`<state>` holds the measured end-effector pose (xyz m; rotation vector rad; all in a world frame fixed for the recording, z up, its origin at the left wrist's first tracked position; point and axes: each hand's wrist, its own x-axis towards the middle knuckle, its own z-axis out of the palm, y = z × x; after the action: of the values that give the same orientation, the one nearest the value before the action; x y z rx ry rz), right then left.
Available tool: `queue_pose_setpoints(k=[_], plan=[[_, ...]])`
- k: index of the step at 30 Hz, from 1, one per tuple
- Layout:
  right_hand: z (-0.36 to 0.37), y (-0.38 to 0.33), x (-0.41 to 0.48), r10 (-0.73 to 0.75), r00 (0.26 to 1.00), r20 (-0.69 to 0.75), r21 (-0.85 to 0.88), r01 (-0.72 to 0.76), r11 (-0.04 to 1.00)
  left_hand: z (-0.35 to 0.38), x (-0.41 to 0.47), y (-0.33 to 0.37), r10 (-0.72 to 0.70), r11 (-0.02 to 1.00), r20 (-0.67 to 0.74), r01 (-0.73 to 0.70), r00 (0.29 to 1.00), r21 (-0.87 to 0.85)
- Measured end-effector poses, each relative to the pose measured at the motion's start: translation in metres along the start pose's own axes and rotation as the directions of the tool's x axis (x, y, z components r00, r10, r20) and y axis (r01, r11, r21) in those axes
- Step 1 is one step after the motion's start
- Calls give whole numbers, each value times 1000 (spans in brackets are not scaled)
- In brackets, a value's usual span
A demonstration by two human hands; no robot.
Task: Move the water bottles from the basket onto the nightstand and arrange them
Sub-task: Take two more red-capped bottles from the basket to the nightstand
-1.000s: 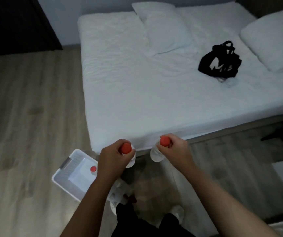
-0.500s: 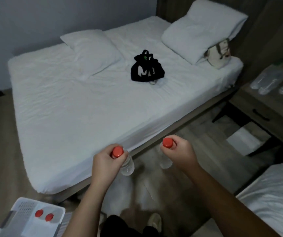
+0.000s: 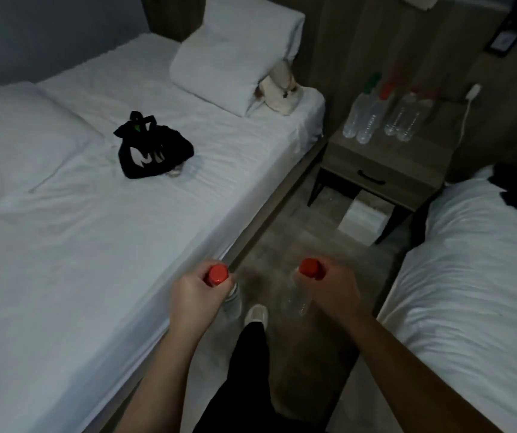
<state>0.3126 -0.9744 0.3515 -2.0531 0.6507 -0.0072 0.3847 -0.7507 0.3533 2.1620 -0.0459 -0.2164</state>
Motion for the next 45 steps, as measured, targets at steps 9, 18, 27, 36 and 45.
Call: queue_pose_setpoints(k=[9,18,27,36,45], plan=[[-54,3,130,151,968,-200,24,-149,989,85,166,66,118,989,300,-139,947,49],[-104,-4,223,215,893,-396,142,-172,975,147,286,147,263,944,389,-318,883,85],[-173,46,301,339,870,-358,293,-240,925,246,335,210,218,938,503,-322,836,128],[-297,95,407,257,908,-332,215,-192,958,368,369,315,229,904,483,-368,845,216],[-391,114,497,220,936,-276,118,-194,974,469,412,386,247,901,465,-378,850,212]])
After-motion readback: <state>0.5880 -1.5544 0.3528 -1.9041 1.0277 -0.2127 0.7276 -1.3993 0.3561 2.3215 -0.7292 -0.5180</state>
